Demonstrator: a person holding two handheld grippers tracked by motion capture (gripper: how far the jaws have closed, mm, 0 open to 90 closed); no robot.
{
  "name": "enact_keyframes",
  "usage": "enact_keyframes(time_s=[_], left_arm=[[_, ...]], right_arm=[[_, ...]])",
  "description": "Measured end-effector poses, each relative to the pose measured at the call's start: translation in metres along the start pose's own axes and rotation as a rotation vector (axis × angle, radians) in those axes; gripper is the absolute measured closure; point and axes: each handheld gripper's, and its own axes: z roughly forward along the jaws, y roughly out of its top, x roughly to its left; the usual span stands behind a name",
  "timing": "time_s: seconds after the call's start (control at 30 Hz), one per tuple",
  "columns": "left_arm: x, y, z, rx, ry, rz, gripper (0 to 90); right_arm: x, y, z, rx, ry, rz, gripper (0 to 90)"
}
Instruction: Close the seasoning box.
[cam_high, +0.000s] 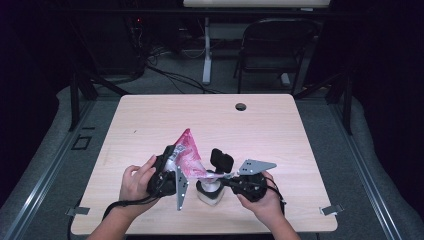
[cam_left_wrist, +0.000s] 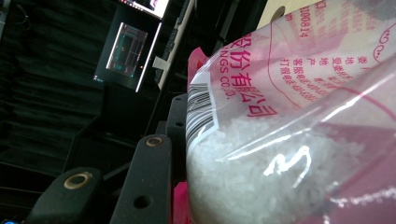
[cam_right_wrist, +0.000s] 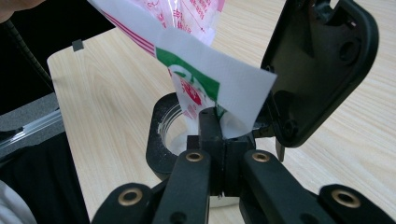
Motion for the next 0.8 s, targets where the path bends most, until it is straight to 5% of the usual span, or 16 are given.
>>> enact_keyframes(time_s=[0.8], left_arm=[[0.0003,0.0018,0.0009,-0.008,-0.001,-0.002,70.1]], right_arm=[[-0.0002,-0.0016,-0.0012,-0.002,-0.006,0.008,90.0]])
